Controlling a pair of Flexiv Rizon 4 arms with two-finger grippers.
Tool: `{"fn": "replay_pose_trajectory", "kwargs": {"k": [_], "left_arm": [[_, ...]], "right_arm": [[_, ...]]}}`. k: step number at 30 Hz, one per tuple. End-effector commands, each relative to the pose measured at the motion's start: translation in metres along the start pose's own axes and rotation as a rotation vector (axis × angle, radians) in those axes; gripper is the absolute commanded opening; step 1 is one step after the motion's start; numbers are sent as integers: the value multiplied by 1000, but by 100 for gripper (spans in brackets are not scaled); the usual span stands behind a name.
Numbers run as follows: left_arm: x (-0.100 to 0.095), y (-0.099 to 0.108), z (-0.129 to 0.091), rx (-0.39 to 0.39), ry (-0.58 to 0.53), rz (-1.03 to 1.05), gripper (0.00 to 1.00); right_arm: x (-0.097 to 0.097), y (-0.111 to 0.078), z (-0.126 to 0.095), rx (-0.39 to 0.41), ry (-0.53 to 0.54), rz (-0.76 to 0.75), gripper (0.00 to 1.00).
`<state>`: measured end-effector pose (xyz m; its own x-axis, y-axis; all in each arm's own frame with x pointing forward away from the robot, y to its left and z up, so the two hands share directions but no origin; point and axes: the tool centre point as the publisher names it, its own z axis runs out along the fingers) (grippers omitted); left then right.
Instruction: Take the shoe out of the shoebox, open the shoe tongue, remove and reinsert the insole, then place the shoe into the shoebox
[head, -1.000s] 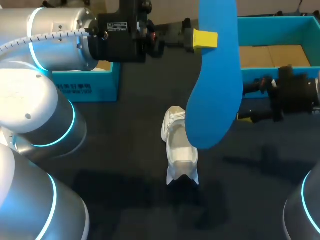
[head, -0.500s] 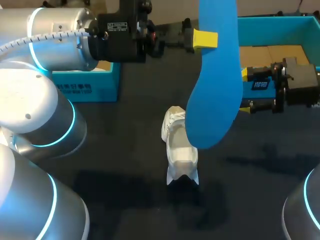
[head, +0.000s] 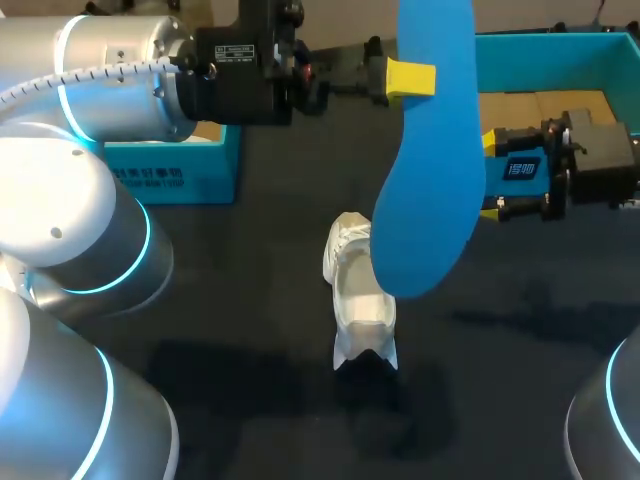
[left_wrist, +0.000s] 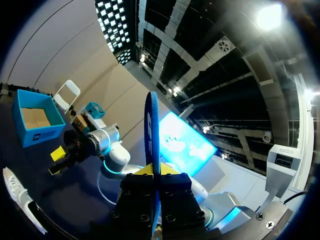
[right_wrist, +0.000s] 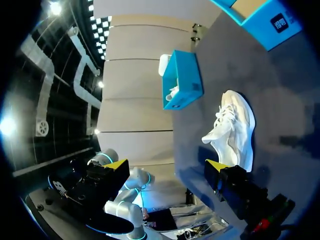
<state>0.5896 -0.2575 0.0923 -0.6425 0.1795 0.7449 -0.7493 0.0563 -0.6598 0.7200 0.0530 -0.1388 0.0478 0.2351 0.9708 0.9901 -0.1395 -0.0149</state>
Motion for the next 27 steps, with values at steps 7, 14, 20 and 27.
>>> {"fn": "replay_pose_trajectory", "kwargs": {"k": [7,14,20,27], "left_arm": [[0,1,2,2,-2,-1,0],[0,1,2,2,-2,-1,0],[0,1,2,2,-2,-1,0],[-1,1,-1,-13,-1,67,0]], "right_arm": [[26,12,10,30,138,-98,100],[34,12,8,24,105,-111,100],[34,12,8,24,105,-111,100],[34,12,8,24,105,-111,100]]}}
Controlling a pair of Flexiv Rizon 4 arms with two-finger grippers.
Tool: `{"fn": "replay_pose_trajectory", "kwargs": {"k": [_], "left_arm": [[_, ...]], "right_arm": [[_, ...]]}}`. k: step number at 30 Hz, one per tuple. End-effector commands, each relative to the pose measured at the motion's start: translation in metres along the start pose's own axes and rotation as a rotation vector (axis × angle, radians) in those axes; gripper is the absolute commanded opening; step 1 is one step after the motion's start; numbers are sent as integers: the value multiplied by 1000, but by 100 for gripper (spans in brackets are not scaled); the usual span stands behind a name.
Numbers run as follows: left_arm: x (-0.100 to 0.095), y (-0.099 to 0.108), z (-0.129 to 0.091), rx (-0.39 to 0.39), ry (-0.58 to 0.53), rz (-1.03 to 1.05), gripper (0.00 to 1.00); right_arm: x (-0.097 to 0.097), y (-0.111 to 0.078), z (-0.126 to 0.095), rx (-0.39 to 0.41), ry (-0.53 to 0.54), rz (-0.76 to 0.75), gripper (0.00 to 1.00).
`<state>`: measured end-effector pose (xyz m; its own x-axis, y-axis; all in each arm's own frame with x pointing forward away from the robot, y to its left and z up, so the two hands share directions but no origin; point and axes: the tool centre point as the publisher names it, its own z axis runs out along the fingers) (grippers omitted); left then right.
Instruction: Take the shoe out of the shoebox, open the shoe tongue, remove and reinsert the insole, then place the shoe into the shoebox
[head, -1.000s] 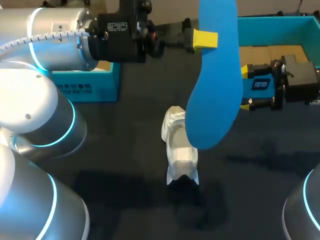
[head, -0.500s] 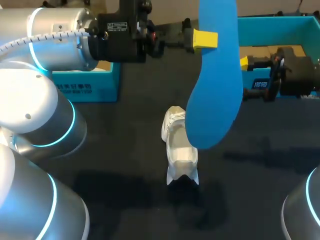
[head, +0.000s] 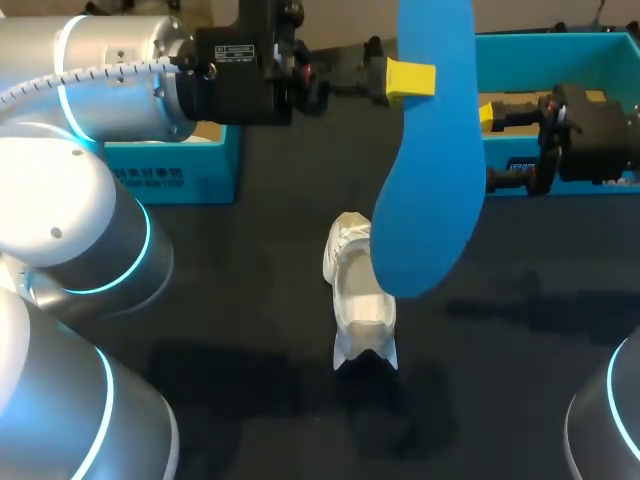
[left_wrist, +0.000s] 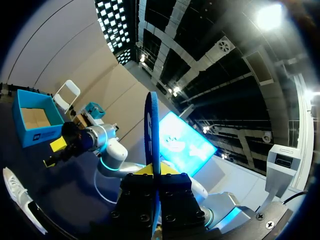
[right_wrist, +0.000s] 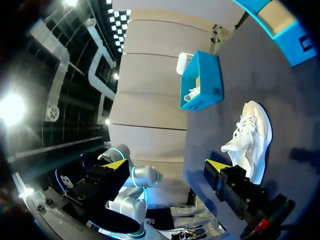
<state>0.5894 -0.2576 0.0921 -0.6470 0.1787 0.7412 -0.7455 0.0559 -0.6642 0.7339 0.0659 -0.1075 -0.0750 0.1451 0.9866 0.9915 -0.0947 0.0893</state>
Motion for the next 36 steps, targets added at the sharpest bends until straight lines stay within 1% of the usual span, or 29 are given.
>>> {"fn": "replay_pose_trajectory", "kwargs": {"k": [1,5,8,12,16,19,20,21,23,26,27,29,31,34,36], "left_arm": [[0,1,-4,-16,7,95,0],[-4,2,-11,-19,-3,252,0],[-8,2,-15,-17,-18,329,0],[-17,4,-21,-73,-51,478,0],[-28,0,-31,-97,-64,638,0],[-36,-6,-40,-63,-57,744,0],[-39,-8,-43,-60,-52,793,0],[-42,-8,-45,-74,-48,850,0],[-48,-11,-49,-64,-66,922,0],[-61,-14,-54,-127,-46,1124,0],[-62,-14,-54,-126,-43,1143,0],[-70,-16,-57,-148,-11,1280,0],[-74,-17,-58,-145,-13,1323,0],[-83,-17,-61,-213,9,1435,0],[-88,-17,-63,-221,17,1496,0]], "right_arm": [[0,0,1,-1,-1,0,100],[0,0,1,-1,-1,0,100],[0,0,1,-1,-1,0,100],[0,0,1,-1,-1,0,100],[0,0,1,-1,-1,0,100],[0,0,1,-1,-1,0,100],[0,0,1,-1,-1,0,100],[0,0,1,-1,-1,0,100],[0,0,1,-1,-1,0,100],[0,0,1,-1,-1,0,100],[0,0,1,-1,-1,0,100],[0,0,1,-1,-1,0,100],[0,0,1,-1,-1,0,100],[0,0,1,-1,-1,0,100],[0,0,1,-1,-1,0,100]]}}
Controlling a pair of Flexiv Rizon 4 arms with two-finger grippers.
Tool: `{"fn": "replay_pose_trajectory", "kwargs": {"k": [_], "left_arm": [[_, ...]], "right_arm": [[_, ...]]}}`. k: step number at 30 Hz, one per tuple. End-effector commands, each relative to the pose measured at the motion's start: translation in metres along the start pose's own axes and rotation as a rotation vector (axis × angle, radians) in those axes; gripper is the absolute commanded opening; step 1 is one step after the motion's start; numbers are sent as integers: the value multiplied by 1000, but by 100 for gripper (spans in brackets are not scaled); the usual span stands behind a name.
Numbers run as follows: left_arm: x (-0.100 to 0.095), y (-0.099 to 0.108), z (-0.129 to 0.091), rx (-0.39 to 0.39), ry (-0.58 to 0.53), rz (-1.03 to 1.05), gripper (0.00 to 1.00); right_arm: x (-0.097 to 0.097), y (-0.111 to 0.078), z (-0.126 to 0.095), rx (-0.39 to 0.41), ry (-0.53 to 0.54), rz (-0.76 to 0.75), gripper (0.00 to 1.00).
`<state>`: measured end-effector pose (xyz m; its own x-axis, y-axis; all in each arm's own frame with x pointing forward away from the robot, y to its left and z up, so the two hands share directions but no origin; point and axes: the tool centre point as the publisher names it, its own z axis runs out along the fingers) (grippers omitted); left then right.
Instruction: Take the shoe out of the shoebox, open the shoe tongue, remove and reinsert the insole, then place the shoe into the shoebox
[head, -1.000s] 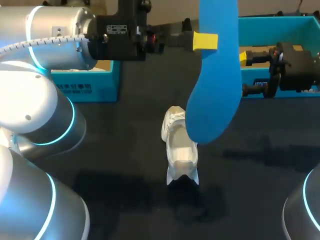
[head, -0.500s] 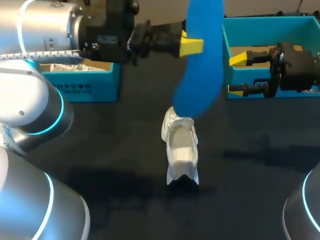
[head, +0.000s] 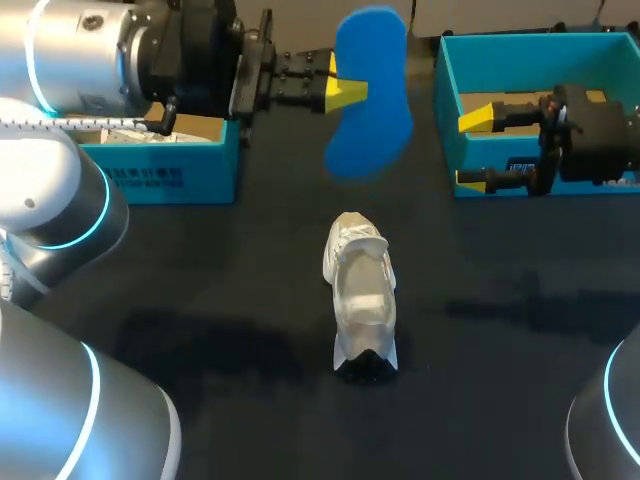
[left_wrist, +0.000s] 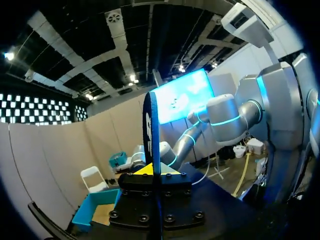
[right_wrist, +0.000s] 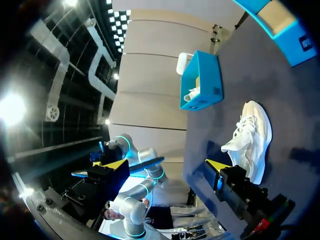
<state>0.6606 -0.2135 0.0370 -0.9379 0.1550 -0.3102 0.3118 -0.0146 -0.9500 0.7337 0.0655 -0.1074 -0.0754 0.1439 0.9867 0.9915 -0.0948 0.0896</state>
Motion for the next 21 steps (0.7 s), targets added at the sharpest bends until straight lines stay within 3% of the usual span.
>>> {"fn": "replay_pose_trajectory", "kwargs": {"k": [1,3,19,21], "left_arm": [[-8,9,-3,-30,71,396,0],[-10,12,-5,-4,28,353,0],[-10,12,-5,-4,28,353,0],[-13,20,-8,-11,12,401,0]], "right_arm": [[0,0,2,0,-2,1,100],[0,0,2,0,-2,1,100],[0,0,2,0,-2,1,100],[0,0,2,0,-2,1,100]]}}
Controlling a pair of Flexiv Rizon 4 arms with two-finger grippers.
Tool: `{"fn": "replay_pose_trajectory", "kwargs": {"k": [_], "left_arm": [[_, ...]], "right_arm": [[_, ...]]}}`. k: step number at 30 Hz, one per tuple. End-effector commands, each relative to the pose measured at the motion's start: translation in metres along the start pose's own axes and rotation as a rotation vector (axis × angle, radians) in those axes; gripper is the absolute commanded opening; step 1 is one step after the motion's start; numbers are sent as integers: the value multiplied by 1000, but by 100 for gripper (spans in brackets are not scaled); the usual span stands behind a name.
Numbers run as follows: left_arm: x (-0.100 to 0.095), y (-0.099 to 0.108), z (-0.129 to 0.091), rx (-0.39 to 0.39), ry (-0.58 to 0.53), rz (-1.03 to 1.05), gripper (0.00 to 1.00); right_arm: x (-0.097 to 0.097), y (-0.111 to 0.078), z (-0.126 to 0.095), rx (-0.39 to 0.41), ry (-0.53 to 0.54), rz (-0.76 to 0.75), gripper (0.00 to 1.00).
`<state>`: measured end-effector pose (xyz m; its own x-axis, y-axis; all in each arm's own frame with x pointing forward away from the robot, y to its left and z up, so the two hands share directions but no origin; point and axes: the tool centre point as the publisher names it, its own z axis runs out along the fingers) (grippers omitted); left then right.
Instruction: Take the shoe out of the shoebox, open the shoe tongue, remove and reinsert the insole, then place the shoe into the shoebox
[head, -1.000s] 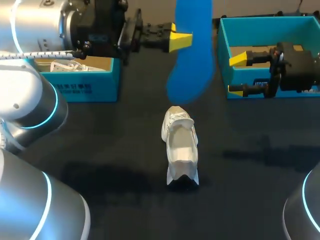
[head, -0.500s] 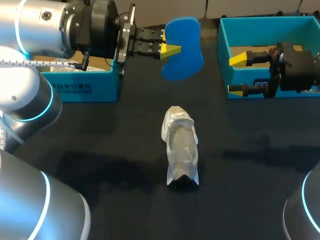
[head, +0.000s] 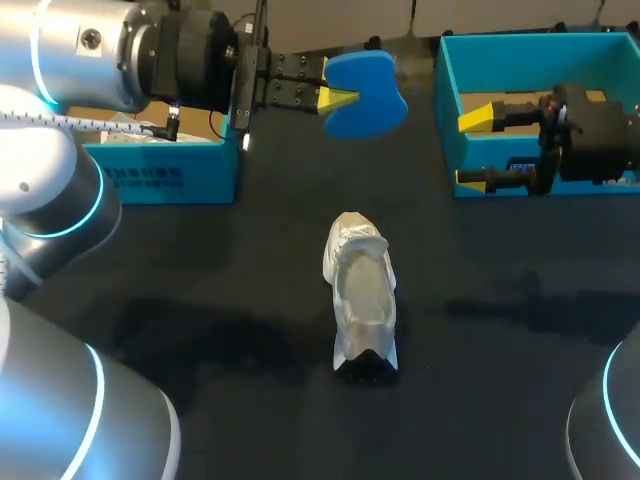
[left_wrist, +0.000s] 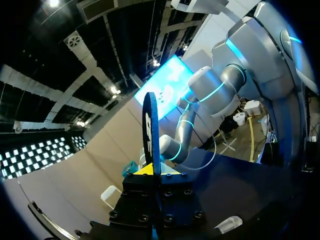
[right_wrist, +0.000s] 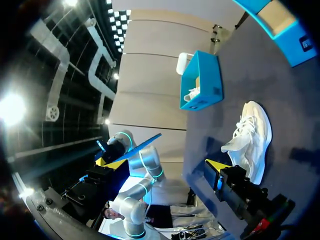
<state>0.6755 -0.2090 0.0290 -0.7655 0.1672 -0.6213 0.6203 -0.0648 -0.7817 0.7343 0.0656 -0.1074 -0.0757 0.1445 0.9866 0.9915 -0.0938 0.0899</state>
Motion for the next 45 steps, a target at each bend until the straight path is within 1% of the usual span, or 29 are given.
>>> {"fn": "replay_pose_trajectory", "kwargs": {"k": [1,2,3,6,8,9,11,14,15,18,19,22,45], "left_arm": [[2,12,-3,-11,-18,67,0],[2,16,-5,-14,-14,144,0],[3,20,-6,-25,-7,196,0],[5,28,-10,-27,7,330,0],[7,34,-12,-52,19,404,0],[7,39,-12,-65,36,481,0],[8,43,-13,-71,41,553,0],[12,51,-12,-76,76,757,0],[14,54,-13,-89,77,761,0],[18,61,-12,-117,86,862,0],[19,64,-12,-117,101,928,0],[24,69,-13,-144,103,968,0],[24,69,-13,-144,103,968,0]], "right_arm": [[0,0,1,-1,-1,1,100],[0,0,1,-1,-1,1,100],[0,0,1,-1,-1,1,100],[0,0,1,-1,-1,1,100],[0,0,1,-1,-1,1,100],[0,0,1,-1,-1,1,100],[0,0,1,-1,-1,1,100],[0,0,1,-1,-1,1,100],[0,0,1,-1,-1,1,100],[0,0,1,-1,-1,1,100],[0,0,1,-1,-1,1,100],[0,0,1,-1,-1,1,100],[0,0,1,-1,-1,1,100]]}}
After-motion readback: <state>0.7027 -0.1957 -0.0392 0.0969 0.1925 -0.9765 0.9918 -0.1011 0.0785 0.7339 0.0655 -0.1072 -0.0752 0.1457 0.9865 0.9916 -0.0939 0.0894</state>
